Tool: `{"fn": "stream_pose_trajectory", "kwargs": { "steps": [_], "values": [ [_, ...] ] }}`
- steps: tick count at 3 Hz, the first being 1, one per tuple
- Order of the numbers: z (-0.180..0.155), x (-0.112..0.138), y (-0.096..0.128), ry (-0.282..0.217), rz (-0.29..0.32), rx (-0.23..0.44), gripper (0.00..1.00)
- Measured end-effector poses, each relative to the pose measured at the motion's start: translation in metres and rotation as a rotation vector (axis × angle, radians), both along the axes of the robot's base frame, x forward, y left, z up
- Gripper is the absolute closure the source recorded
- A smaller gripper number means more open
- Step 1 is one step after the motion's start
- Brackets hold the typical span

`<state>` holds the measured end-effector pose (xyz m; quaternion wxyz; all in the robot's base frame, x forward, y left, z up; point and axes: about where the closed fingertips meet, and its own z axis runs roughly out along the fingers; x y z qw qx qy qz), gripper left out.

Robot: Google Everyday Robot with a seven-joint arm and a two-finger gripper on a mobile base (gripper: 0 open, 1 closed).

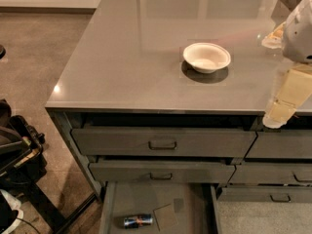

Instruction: Pick redbull can from bottom drawer and place on counter

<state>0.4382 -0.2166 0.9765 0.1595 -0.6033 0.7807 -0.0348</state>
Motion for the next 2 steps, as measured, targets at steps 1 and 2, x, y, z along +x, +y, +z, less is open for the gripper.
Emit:
{"fn": "stream_pose_trajectory", "kwargs": {
  "steps": [1,2],
  "values": [
    [0.001,0.000,0.000,-0.009,-0.002,0.000,0.00],
    [-0.014,-0.016,0.001,-0.033,-0.020,0.034,0.00]
  ]
}}
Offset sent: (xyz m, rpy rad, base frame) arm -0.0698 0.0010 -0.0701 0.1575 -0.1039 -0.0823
